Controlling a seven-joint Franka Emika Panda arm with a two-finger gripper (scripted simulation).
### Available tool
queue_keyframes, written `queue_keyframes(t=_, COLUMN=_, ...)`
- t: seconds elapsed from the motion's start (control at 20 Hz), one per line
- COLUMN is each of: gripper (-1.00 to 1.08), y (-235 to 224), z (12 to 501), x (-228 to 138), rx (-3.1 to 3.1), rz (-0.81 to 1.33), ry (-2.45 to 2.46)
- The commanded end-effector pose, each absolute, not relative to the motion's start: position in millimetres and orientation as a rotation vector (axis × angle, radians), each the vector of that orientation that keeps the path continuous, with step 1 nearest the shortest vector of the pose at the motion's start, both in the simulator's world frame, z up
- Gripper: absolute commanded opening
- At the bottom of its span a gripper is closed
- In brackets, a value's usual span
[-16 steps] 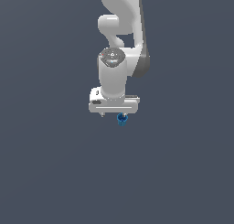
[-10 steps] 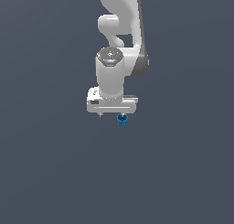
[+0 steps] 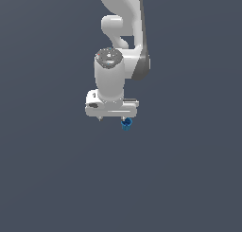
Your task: Pick up the object and move it to a goal position.
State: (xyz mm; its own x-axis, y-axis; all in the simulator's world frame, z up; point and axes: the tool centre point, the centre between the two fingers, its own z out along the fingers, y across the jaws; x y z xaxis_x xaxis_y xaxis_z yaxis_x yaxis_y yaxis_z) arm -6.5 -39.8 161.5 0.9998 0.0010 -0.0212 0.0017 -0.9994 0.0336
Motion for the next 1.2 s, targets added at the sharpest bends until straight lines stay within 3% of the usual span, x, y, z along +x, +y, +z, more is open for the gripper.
queue_keyframes(t=0.0, gripper=1.0, y=-38, z=159, x=-8, rx=3.108, rz=-0.033, ry=0.016)
queue_keyframes(t=1.15, gripper=1.0, y=29, z=91, x=-57, rx=3.1, rz=0.0, ry=0.509)
